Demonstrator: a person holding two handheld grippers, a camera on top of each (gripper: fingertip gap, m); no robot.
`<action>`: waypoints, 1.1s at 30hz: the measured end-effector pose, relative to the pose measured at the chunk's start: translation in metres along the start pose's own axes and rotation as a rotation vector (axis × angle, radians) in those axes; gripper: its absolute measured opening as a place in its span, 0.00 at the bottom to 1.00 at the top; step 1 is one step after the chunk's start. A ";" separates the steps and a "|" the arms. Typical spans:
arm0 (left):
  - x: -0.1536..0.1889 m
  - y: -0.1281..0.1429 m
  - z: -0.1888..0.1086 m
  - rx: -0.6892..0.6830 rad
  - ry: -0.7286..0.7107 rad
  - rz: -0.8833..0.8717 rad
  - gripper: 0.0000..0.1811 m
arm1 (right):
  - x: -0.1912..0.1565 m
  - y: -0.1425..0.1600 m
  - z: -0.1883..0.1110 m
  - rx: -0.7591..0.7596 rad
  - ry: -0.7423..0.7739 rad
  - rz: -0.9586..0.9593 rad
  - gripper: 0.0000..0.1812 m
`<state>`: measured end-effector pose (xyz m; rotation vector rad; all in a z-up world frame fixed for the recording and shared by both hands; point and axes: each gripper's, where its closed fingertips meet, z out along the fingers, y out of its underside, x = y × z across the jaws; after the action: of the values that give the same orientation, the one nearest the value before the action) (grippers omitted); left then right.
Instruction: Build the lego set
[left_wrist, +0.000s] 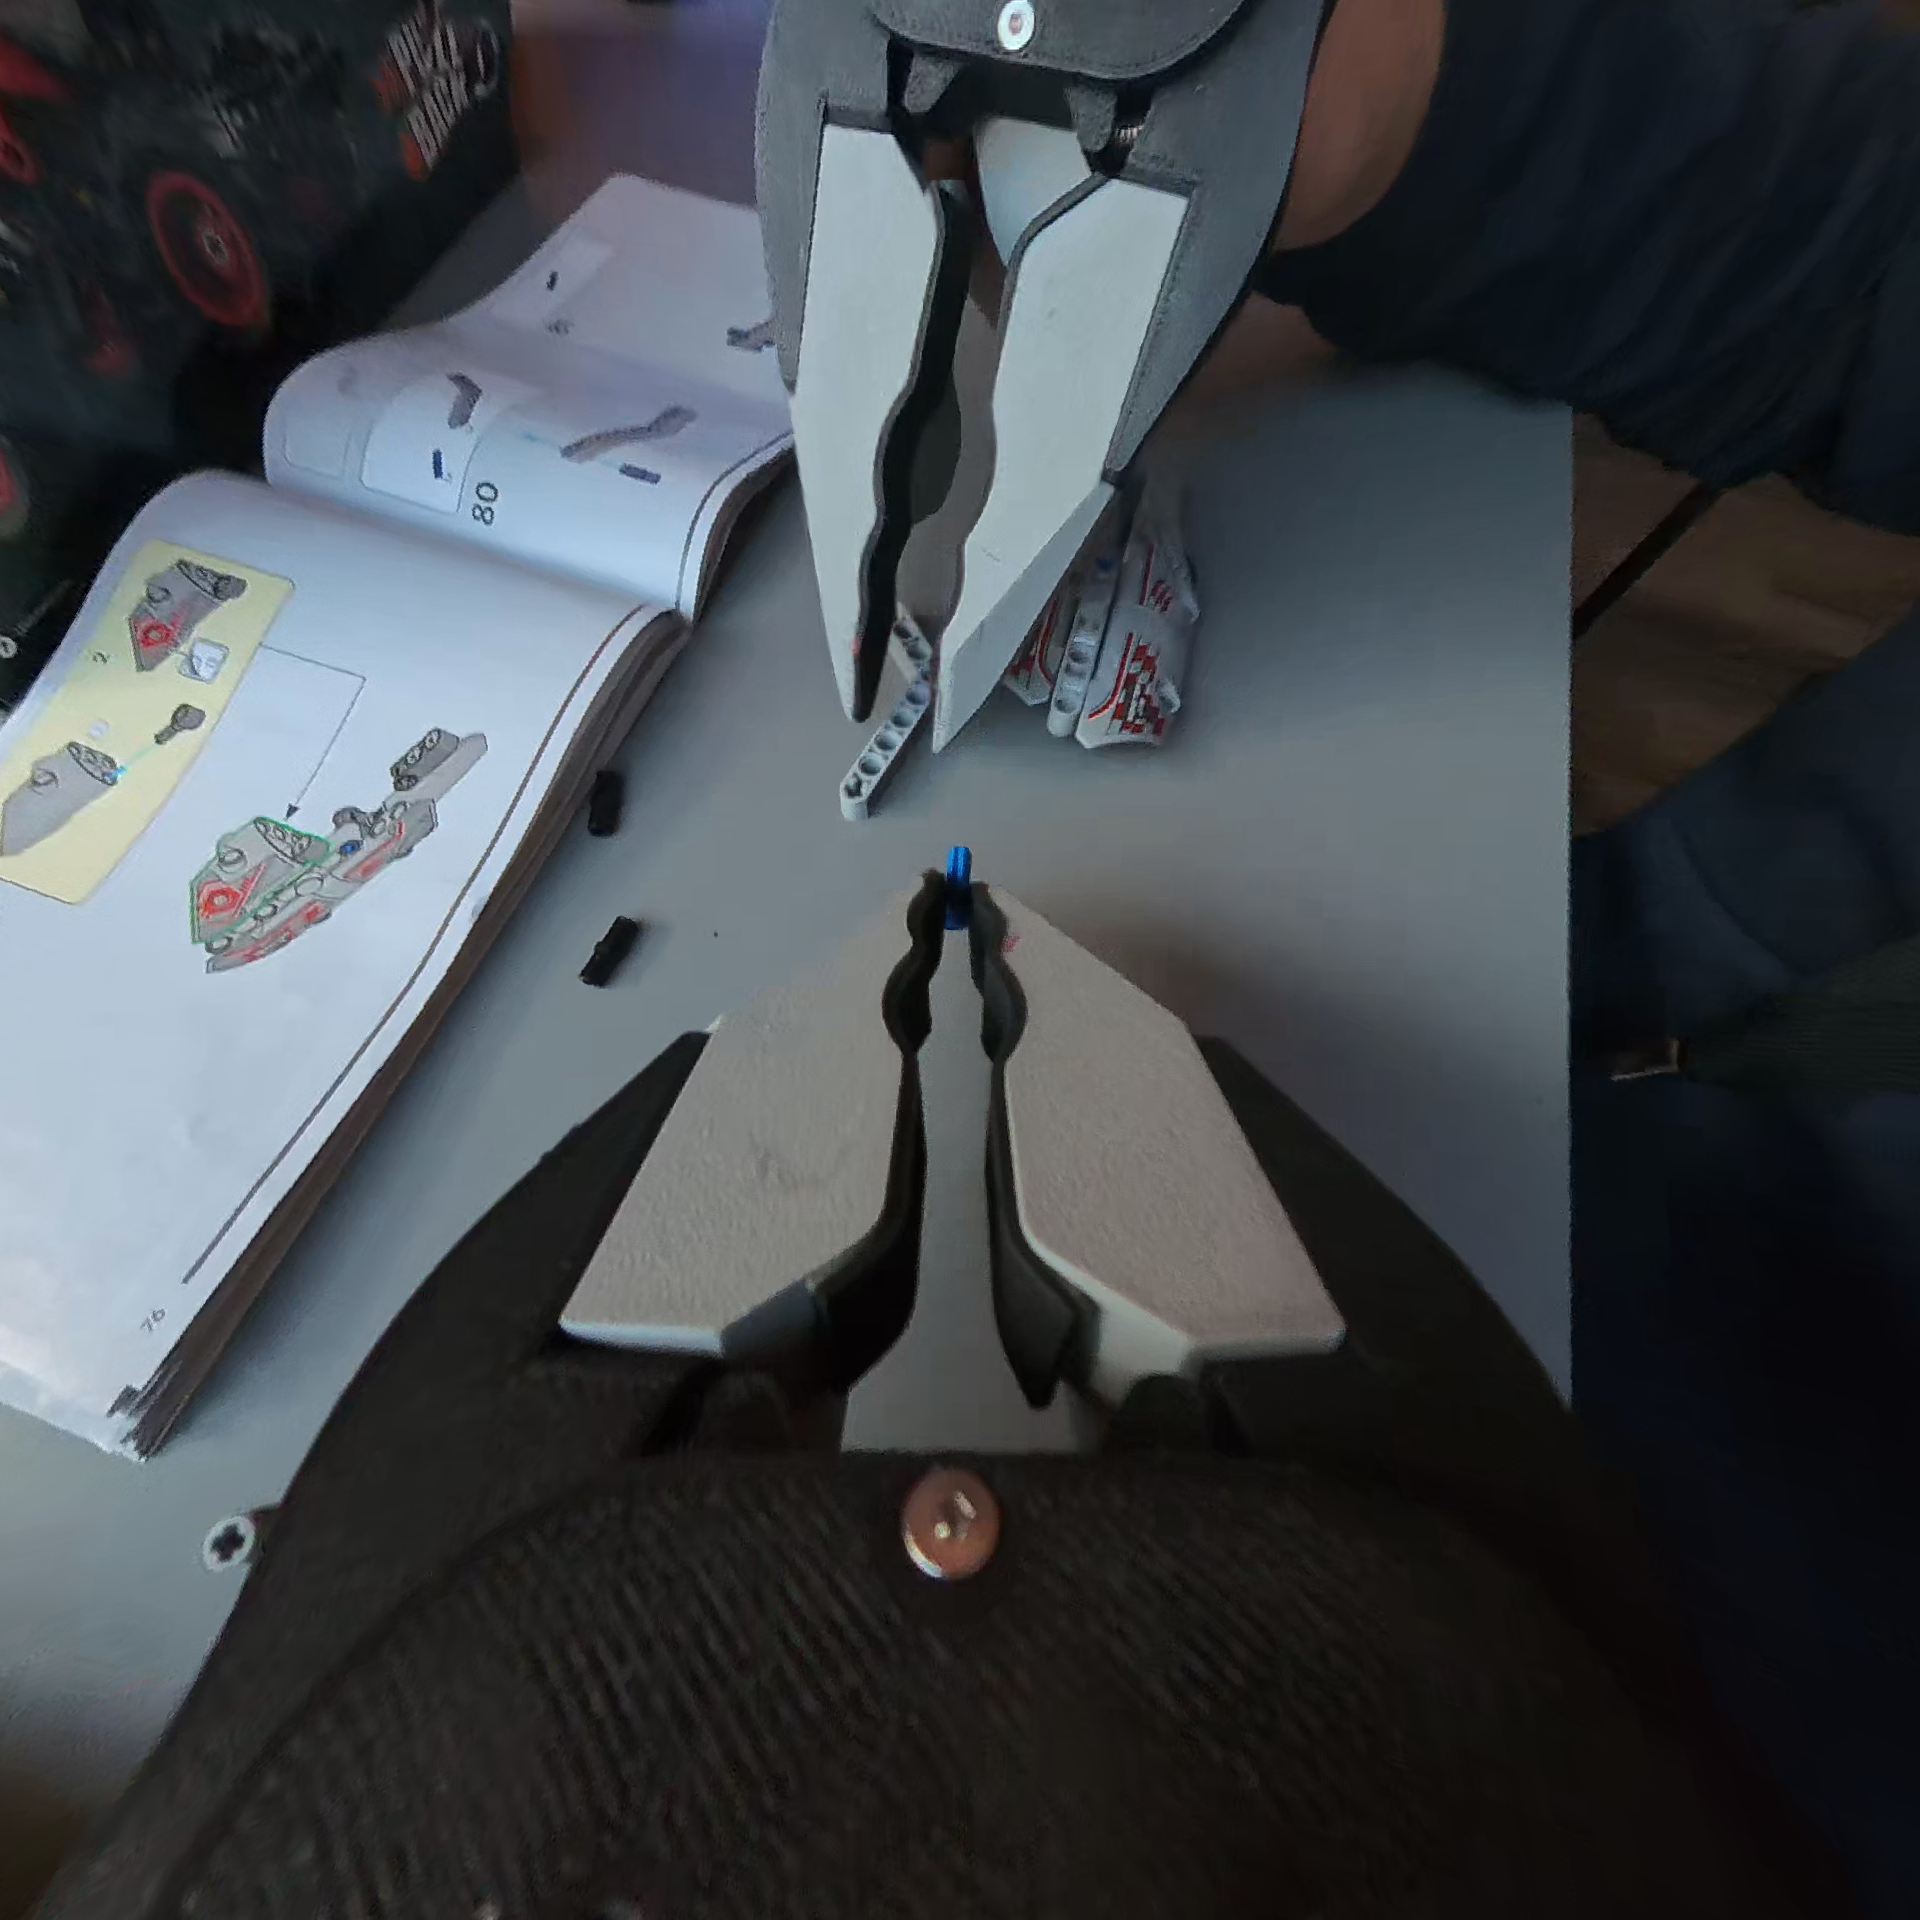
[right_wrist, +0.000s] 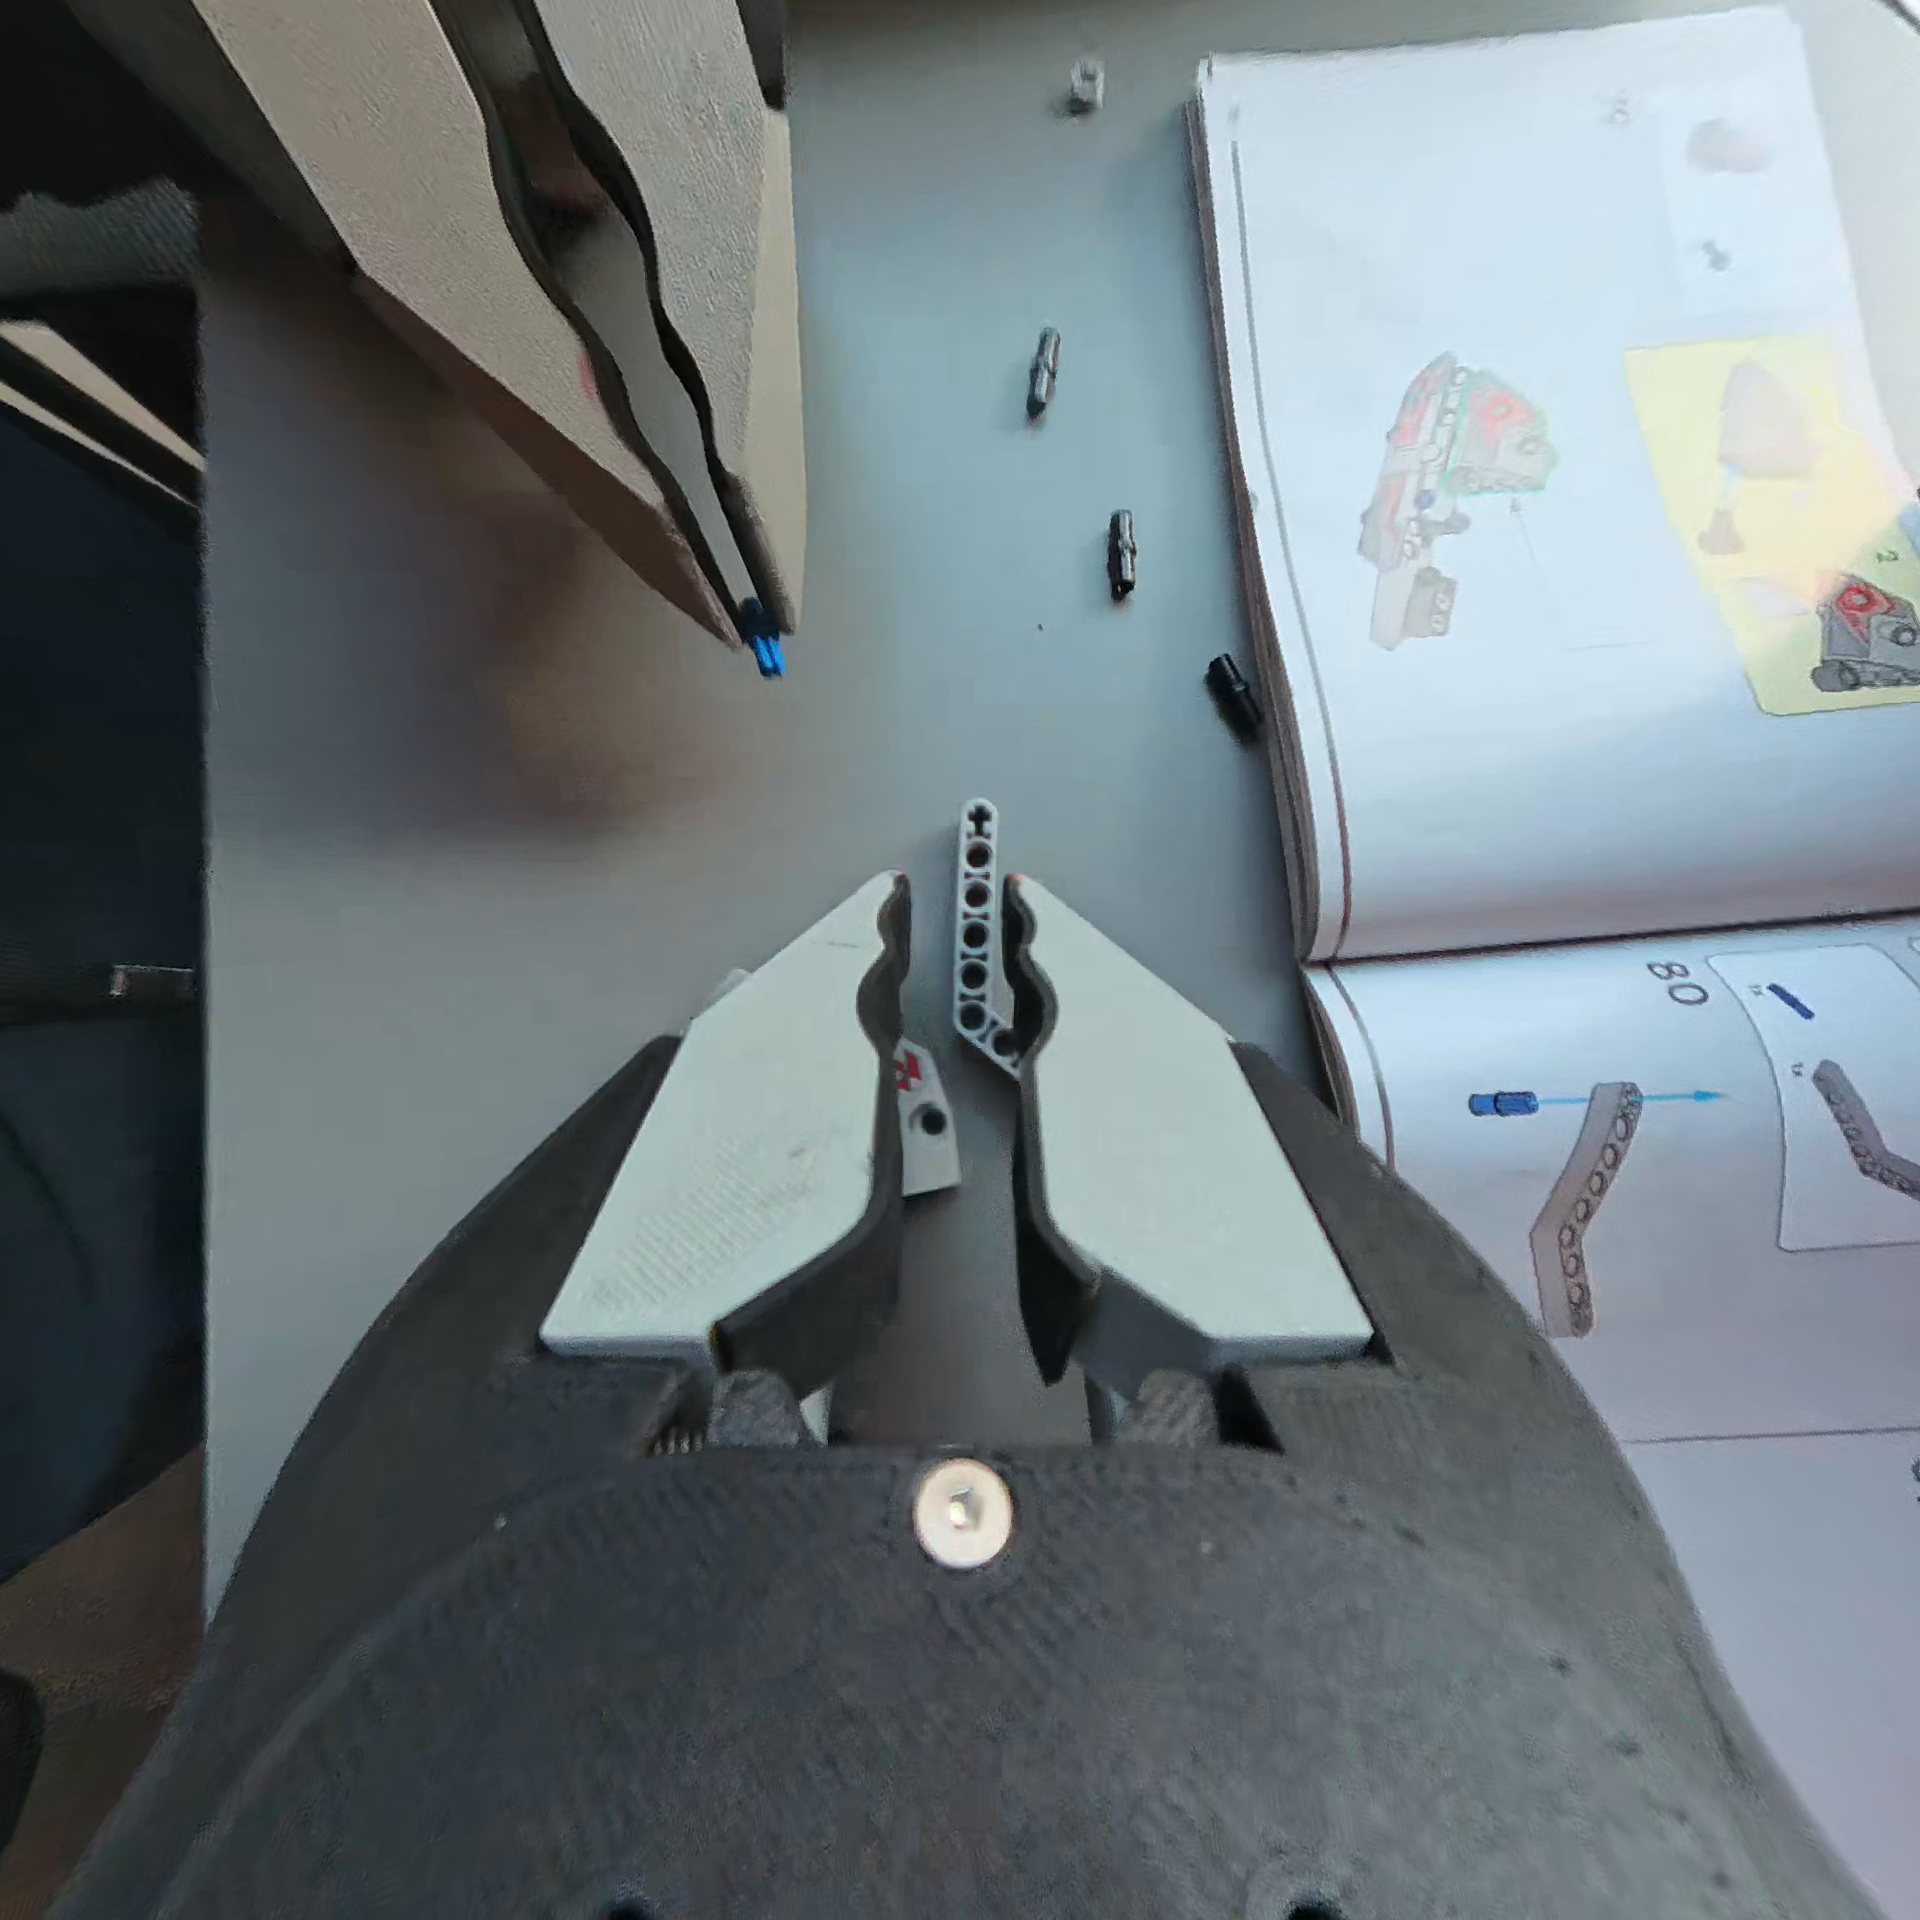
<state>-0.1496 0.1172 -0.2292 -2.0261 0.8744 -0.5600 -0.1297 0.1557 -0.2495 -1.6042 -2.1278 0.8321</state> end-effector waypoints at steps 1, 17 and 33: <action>0.002 -0.004 -0.001 0.024 0.011 0.003 0.01 | -0.003 -0.006 -0.003 0.039 -0.025 0.014 0.09; 0.010 -0.016 -0.005 0.115 0.013 0.048 0.00 | -0.045 -0.044 -0.004 0.216 -0.331 0.159 0.02; 0.006 -0.006 0.001 0.044 0.018 -0.039 0.01 | -0.033 -0.032 -0.001 0.017 -0.178 0.055 0.00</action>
<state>-0.1425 0.1152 -0.2246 -2.0044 0.8278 -0.6149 -0.1429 0.1184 -0.2260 -1.6418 -2.1970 1.0439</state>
